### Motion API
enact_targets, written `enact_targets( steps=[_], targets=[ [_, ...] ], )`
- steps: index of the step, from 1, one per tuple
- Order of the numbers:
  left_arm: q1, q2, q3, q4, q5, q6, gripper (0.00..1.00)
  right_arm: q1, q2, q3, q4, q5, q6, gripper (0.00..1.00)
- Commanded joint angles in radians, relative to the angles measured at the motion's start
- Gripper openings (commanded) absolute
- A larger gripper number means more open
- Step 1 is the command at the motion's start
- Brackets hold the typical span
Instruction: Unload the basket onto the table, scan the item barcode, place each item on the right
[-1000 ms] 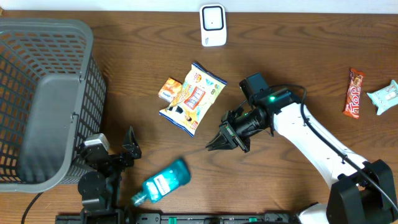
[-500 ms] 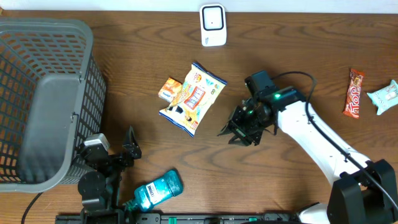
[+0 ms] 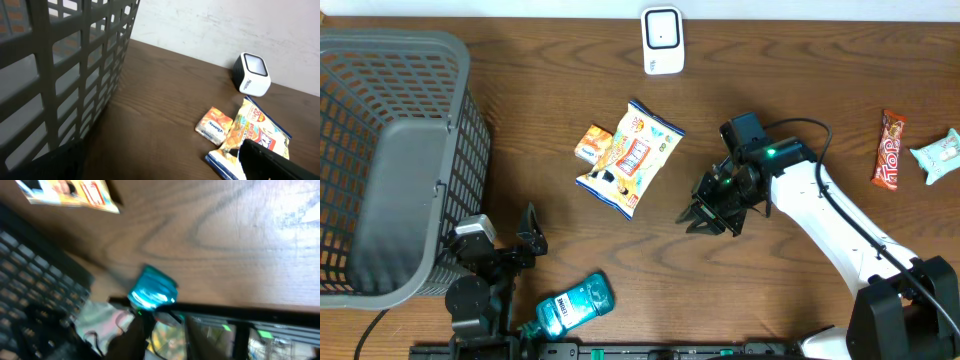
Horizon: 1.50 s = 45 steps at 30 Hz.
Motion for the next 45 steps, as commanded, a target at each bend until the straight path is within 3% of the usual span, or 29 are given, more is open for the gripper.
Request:
enact_targets(
  steps=[1, 3, 17, 26, 27, 30, 32, 37, 39, 41, 42, 45],
  targets=[
    [-0.002, -0.001, -0.024, -0.010, -0.006, 0.002, 0.98, 0.005, -0.018, 0.008, -0.029, -0.077, -0.081, 0.08],
    [-0.002, -0.001, -0.024, -0.010, -0.006, 0.002, 0.98, 0.005, -0.019, 0.008, -0.043, -0.105, -0.125, 0.01],
    [-0.002, -0.001, -0.024, -0.010, -0.006, 0.002, 0.98, 0.003, -0.191, 0.008, -0.057, -0.111, -0.177, 0.01],
    [-0.002, -0.001, -0.024, -0.010, -0.006, 0.002, 0.98, 0.016, -0.457, 0.008, -0.003, 0.234, -0.162, 0.02],
    [-0.002, -0.001, -0.024, -0.010, -0.006, 0.002, 0.98, 0.024, -0.489, 0.008, 0.001, 0.313, -0.162, 0.05],
    [-0.002, -0.001, -0.024, -0.010, -0.006, 0.002, 0.98, 0.065, -0.567, 0.008, 0.000, 0.584, -0.174, 0.31],
    [-0.002, -0.001, -0.024, -0.010, -0.006, 0.002, 0.98, 0.098, -0.591, 0.008, 0.002, 0.700, -0.174, 0.43],
    [-0.002, -0.001, -0.024, -0.010, -0.006, 0.002, 0.98, 0.193, -0.558, -0.003, 0.045, 0.805, -0.188, 0.48],
    [-0.002, -0.001, -0.024, -0.010, -0.006, 0.002, 0.98, 0.218, -0.523, -0.007, 0.075, 0.837, -0.217, 0.64],
    [-0.002, -0.001, -0.024, -0.010, -0.006, 0.002, 0.98, 0.233, -0.474, -0.007, 0.102, 0.890, -0.242, 0.93],
    [-0.002, -0.001, -0.024, -0.010, -0.006, 0.002, 0.98, 0.233, -0.445, -0.007, 0.121, 0.933, -0.245, 0.99],
    [-0.002, -0.001, -0.024, -0.010, -0.006, 0.002, 0.98, 0.230, -0.380, -0.007, 0.156, 0.998, -0.245, 0.99]
  ],
)
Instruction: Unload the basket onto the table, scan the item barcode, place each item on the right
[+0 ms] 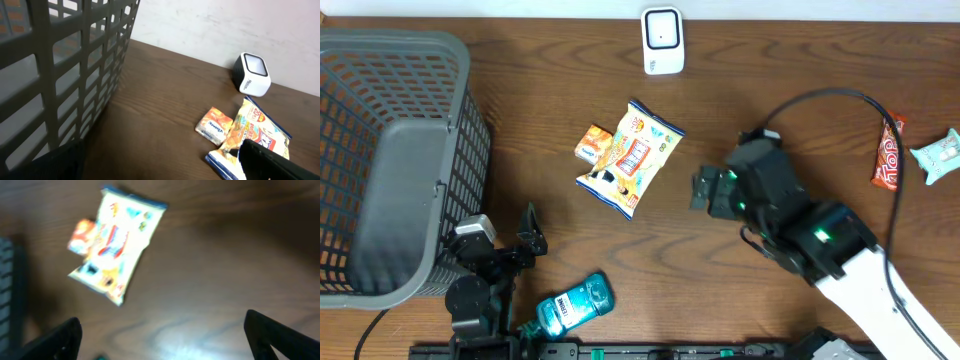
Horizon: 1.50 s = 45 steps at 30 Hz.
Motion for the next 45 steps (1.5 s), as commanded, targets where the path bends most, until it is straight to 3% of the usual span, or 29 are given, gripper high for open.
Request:
enact_targets(
  steps=[1, 4, 8, 10, 17, 20, 26, 33, 36, 38, 39, 41, 43, 45],
  targets=[
    [-0.002, -0.001, -0.024, -0.010, -0.006, 0.002, 0.98, 0.005, 0.064, -0.006, 0.035, 0.146, -0.027, 0.99],
    [-0.002, -0.001, -0.024, -0.010, -0.006, 0.002, 0.98, 0.008, 0.110, -0.006, 0.132, 0.130, -0.147, 0.99],
    [-0.002, -0.001, -0.024, -0.010, -0.006, 0.002, 0.98, 0.010, 0.190, -0.006, 0.259, -0.014, -0.566, 0.99],
    [-0.002, -0.001, -0.024, -0.010, -0.006, 0.002, 0.98, 0.010, 0.230, -0.006, 0.267, -0.076, -0.677, 0.99],
    [-0.002, -0.001, -0.024, -0.010, -0.006, 0.002, 0.98, 0.011, 0.370, -0.006, 0.287, -0.234, -0.725, 0.99],
    [-0.002, -0.001, -0.024, -0.010, -0.006, 0.002, 0.98, 0.020, 0.427, -0.006, 0.320, -0.394, -0.856, 0.99],
    [-0.002, -0.001, -0.024, -0.010, -0.006, 0.002, 0.98, 0.045, 0.487, -0.006, 0.336, -0.448, -1.018, 0.99],
    [-0.002, -0.001, -0.024, -0.010, -0.006, 0.002, 0.98, 0.083, 0.504, -0.005, 0.338, -0.519, -1.006, 0.99],
    [-0.002, -0.001, -0.024, -0.010, -0.006, 0.002, 0.98, 0.101, 0.504, -0.003, 0.343, -0.580, -0.739, 0.99],
    [-0.002, -0.001, -0.024, -0.010, -0.006, 0.002, 0.98, 0.111, 0.504, -0.004, 0.328, -0.724, -0.678, 0.99],
    [-0.002, -0.001, -0.024, -0.010, -0.006, 0.002, 0.98, 0.121, 0.504, -0.005, 0.319, -0.812, -0.712, 0.99],
    [-0.002, -0.001, -0.024, -0.010, -0.006, 0.002, 0.98, 0.152, 0.504, -0.004, 0.282, -0.942, -0.911, 0.99],
    [-0.002, -0.001, -0.024, -0.010, -0.006, 0.002, 0.98, 0.196, 0.504, -0.005, 0.215, -0.897, -1.143, 0.99],
    [-0.002, -0.001, -0.024, -0.010, -0.006, 0.002, 0.98, 0.238, 0.504, -0.005, 0.177, -0.776, -1.275, 0.97]
  ],
)
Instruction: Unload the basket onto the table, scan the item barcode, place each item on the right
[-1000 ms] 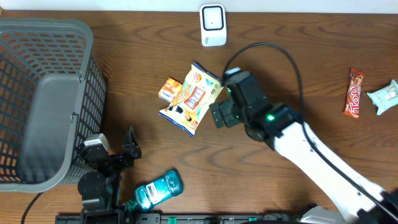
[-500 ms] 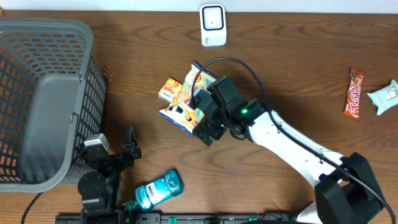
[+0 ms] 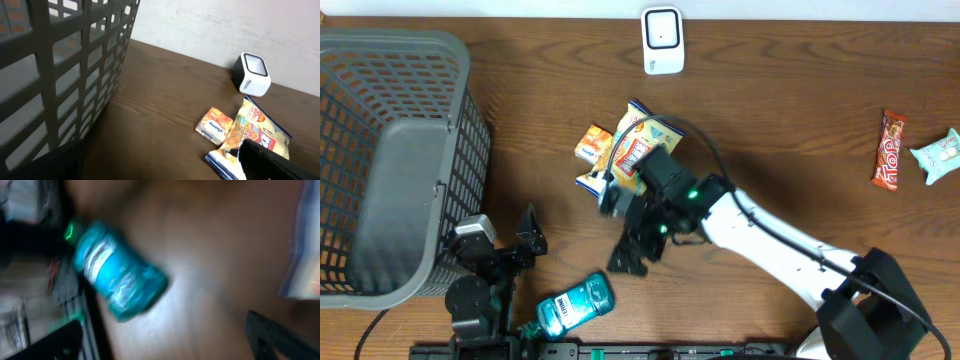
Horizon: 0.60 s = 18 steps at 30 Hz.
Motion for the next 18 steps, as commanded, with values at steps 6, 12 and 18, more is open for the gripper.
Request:
enact_targets(
  steps=[6, 12, 18],
  targets=[
    [-0.002, -0.001, -0.024, -0.010, -0.006, 0.002, 0.97, 0.130, 0.002, 0.002, 0.011, 0.139, -0.278, 0.99],
    [-0.002, -0.001, -0.024, -0.010, -0.006, 0.002, 0.98, 0.183, 0.012, 0.001, 0.066, 0.167, -0.278, 0.94],
    [-0.002, -0.001, -0.024, -0.010, -0.006, 0.002, 0.98, 0.229, 0.062, 0.001, 0.111, 0.184, -0.306, 0.96]
  ],
)
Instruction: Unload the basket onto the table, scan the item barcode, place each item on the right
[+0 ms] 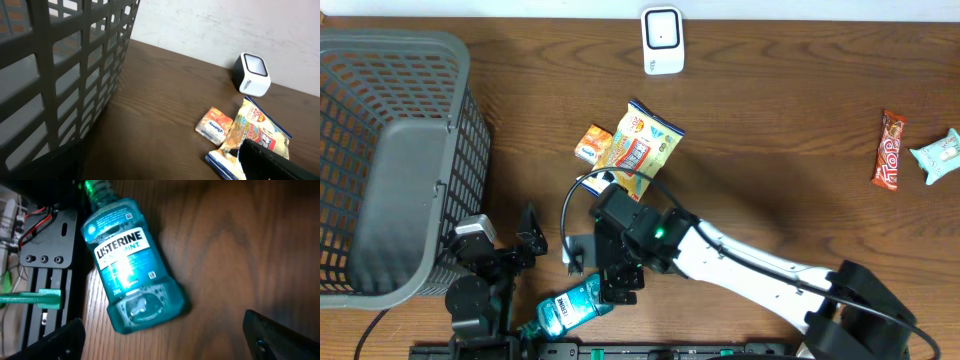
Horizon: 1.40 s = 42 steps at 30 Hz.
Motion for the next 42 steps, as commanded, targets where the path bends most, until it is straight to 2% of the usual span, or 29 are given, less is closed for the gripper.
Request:
enact_targets(
  steps=[1, 5, 6, 7, 8, 13, 16, 19, 20, 21, 22, 23, 25, 31, 37, 42],
  targets=[
    [-0.002, -0.001, -0.024, -0.010, -0.006, 0.002, 0.98, 0.027, 0.042, 0.001, 0.003, 0.017, -0.057, 0.94],
    [-0.002, -0.001, -0.024, -0.010, -0.006, 0.002, 0.98, 0.032, 0.058, 0.001, 0.014, 0.020, -0.057, 0.85],
    [-0.002, -0.001, -0.024, -0.010, -0.006, 0.002, 0.98, 0.030, 0.058, 0.001, 0.014, 0.014, -0.056, 0.86],
    [-0.002, -0.001, -0.024, -0.010, -0.006, 0.002, 0.98, 0.027, 0.058, 0.001, 0.014, -0.006, -0.056, 0.97],
    [-0.002, -0.001, -0.024, -0.010, -0.006, 0.002, 0.98, 0.023, 0.058, 0.001, 0.014, -0.034, -0.056, 0.99],
    [-0.002, -0.001, -0.024, -0.010, -0.006, 0.002, 0.98, 0.011, 0.058, 0.000, 0.012, -0.126, -0.041, 0.99],
    [-0.002, -0.001, -0.024, -0.010, -0.006, 0.002, 0.98, 0.012, 0.058, 0.000, 0.039, -0.123, 0.035, 0.99],
    [-0.002, -0.001, -0.024, -0.010, -0.006, 0.002, 0.98, 0.013, 0.058, 0.000, 0.089, -0.124, 0.121, 0.79],
    [-0.002, -0.001, -0.024, -0.010, -0.006, 0.002, 0.98, 0.013, 0.058, 0.000, 0.101, -0.124, 0.139, 0.61],
    [-0.002, -0.001, -0.024, -0.010, -0.006, 0.002, 0.98, 0.010, 0.058, 0.000, 0.108, -0.124, 0.152, 0.30],
    [-0.002, -0.001, -0.024, -0.010, -0.006, 0.002, 0.98, 0.007, 0.058, 0.000, 0.115, -0.128, 0.176, 0.04],
    [-0.002, -0.001, -0.024, -0.010, -0.006, 0.002, 0.98, 0.001, 0.058, 0.000, 0.118, -0.137, 0.207, 0.01],
    [-0.002, -0.001, -0.024, -0.010, -0.006, 0.002, 0.98, -0.020, 0.058, 0.000, 0.113, -0.200, 0.251, 0.01],
    [-0.002, -0.001, -0.024, -0.010, -0.006, 0.002, 0.98, -0.100, 0.058, -0.043, 0.167, -0.599, 0.269, 0.02],
    [-0.002, -0.001, -0.024, -0.010, -0.006, 0.002, 0.98, -0.074, 0.058, -0.142, 0.291, -0.490, 0.517, 0.01],
    [-0.002, -0.001, -0.024, -0.010, -0.006, 0.002, 0.98, -0.004, 0.058, -0.149, 0.282, -0.253, 0.667, 0.01]
  ],
)
